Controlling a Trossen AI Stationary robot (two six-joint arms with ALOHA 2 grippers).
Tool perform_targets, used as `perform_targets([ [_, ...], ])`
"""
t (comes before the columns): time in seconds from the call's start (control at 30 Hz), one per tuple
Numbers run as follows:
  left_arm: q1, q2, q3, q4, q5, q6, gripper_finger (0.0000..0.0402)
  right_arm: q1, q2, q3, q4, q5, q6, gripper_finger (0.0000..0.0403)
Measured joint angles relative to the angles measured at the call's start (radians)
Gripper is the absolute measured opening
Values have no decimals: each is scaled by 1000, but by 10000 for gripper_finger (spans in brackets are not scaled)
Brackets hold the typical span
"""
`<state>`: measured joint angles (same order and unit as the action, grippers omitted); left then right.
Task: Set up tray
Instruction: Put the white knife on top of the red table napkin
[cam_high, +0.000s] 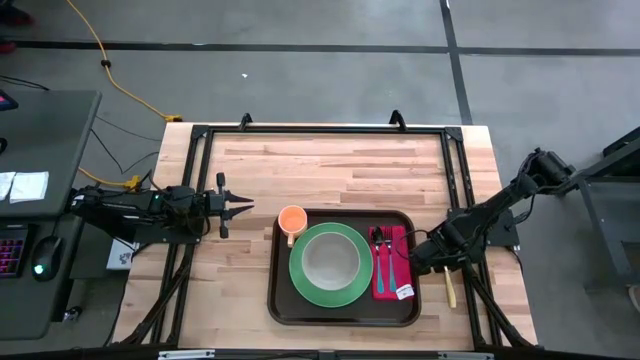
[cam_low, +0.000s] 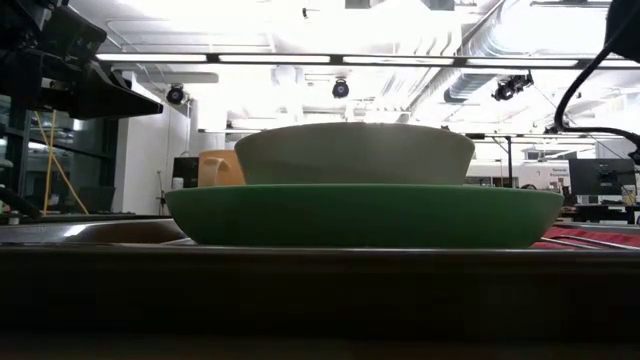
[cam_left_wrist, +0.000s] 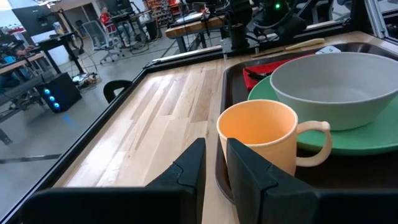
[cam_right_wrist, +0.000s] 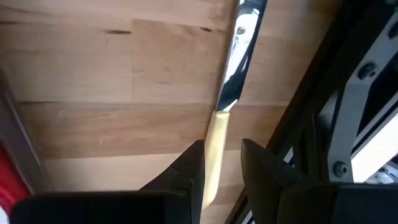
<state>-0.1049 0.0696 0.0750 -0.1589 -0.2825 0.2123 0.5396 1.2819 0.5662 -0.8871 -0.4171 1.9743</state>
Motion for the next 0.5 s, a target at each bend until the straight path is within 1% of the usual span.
perform_targets([
  [0.23, 0, 0, 0, 0, 0, 0, 97, 0, 0, -65, 104, 3, 4, 83],
  [0.37, 0, 0, 0, 0, 0, 0, 97, 0, 0, -100, 115, -25, 6, 83],
  [0.5, 0, 0, 0, 0, 0, -1, 97, 0, -2, -126, 175, -34, 8, 83],
])
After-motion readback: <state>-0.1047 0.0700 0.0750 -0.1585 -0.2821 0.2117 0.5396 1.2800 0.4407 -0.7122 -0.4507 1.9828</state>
